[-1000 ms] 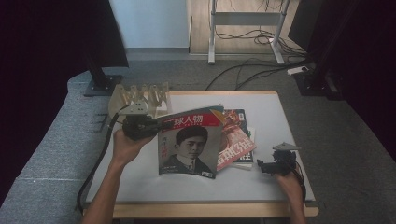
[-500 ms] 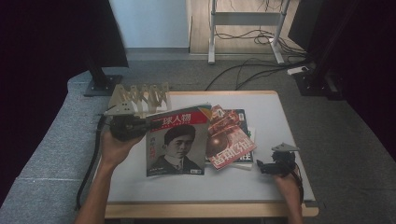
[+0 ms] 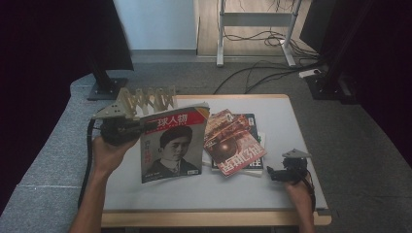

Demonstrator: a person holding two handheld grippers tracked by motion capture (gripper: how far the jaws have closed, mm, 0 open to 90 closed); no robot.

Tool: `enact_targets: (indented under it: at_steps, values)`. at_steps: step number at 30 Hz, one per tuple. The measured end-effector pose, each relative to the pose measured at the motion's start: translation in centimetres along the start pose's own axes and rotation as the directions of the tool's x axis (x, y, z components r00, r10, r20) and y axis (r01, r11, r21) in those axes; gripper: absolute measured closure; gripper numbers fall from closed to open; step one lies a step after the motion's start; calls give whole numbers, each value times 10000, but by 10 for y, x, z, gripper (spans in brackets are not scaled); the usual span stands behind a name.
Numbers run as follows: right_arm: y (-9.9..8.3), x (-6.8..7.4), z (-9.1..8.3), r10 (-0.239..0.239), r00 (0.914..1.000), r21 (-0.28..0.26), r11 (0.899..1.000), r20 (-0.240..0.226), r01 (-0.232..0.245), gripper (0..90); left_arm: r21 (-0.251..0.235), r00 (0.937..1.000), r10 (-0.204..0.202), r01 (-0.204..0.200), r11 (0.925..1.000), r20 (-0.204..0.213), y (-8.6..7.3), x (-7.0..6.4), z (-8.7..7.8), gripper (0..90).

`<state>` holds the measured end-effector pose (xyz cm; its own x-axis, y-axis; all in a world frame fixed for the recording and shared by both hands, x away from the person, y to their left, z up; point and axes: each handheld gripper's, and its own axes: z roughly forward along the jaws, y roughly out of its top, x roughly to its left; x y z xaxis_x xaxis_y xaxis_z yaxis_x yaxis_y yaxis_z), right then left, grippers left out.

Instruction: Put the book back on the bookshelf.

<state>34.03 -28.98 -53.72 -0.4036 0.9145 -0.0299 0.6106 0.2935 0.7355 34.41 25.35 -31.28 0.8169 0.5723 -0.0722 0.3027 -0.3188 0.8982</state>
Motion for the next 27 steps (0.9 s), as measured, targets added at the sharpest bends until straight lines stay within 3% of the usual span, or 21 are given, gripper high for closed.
enact_targets:
  at_steps: [12, 27]
  values:
    - [0, 0, 0, 33, 10000, 21, 10000, -39, -33, 10, -151, 9967, -231, 220, 9996, -777, 4, 7, -26, 870]
    - [0, 0, 0, 25, 10000, 18, 10000, -33, -25, 10, -312, 9834, -641, 596, 9977, -1698, 5, 23, -53, 870]
